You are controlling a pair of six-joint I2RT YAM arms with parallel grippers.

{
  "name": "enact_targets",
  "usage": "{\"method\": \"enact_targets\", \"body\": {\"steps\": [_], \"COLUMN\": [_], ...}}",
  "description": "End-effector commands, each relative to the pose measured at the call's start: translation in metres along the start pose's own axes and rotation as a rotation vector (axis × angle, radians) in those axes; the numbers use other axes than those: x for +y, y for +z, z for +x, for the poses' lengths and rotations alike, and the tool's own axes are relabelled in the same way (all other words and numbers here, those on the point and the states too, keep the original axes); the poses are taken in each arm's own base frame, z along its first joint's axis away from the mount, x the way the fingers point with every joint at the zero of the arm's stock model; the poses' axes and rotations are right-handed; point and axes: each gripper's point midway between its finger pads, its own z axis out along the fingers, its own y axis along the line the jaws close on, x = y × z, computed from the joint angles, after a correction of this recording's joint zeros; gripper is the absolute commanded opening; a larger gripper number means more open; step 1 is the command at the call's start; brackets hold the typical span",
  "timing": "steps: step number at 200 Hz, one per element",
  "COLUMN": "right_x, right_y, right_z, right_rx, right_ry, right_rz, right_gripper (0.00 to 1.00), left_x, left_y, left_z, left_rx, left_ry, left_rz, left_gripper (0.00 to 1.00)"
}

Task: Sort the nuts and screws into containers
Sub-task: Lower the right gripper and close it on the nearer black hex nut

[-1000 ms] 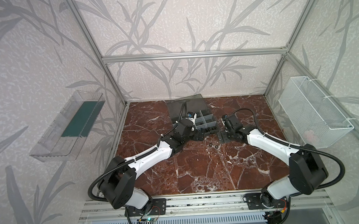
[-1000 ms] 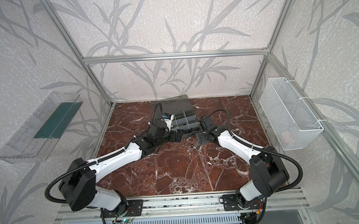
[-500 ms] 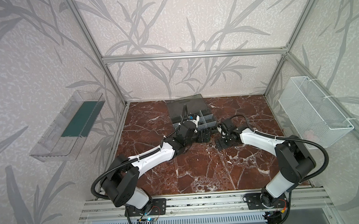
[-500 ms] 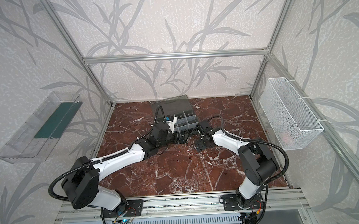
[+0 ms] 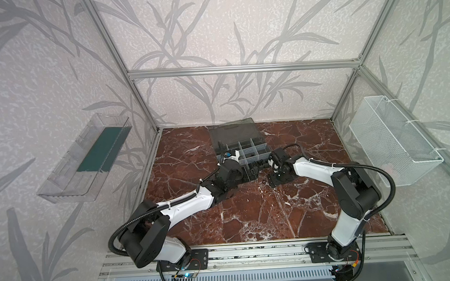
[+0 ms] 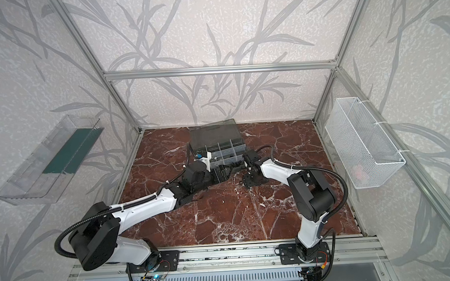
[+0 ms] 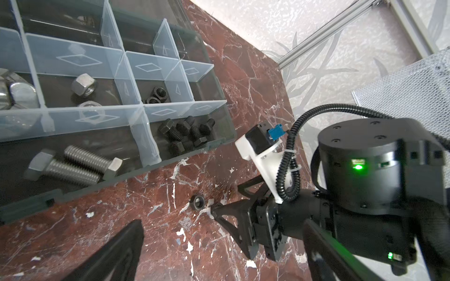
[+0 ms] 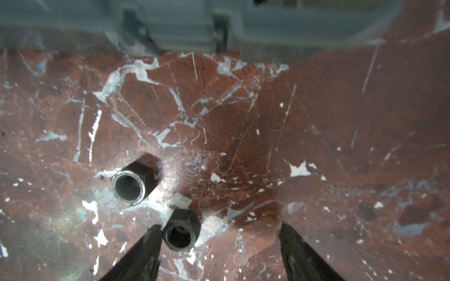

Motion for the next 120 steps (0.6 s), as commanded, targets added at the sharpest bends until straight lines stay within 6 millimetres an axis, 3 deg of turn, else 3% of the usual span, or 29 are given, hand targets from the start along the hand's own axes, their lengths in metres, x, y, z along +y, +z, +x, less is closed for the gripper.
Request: {"method": "enact_targets", "body": {"steps": [1, 53, 120], "right_x": [0.006, 0.013, 0.017], "right_y": [0.002, 0.006, -0.002], "right_z": [0.004, 0.004, 0.012], "right_rx": [0.040, 0.072, 0.054], "right_ry": [-0.008, -0.027, -0.027], "right_rz": [-0.010, -0.007, -0.041], "right_gripper": [0.71, 0.62, 0.56], "left_x": [-0.005, 0.001, 0.002], "left_y": [-0.003, -0.004, -0.008], "left_z": [-0.011, -0.013, -0.022], "left_rx": [-0.052, -0.068, -0.099], "left_ry": [-0.048, -0.043, -0.022], "left_rz": [0.014, -0.007, -0.012], "left_gripper": [0.99, 0.99, 0.99]}}
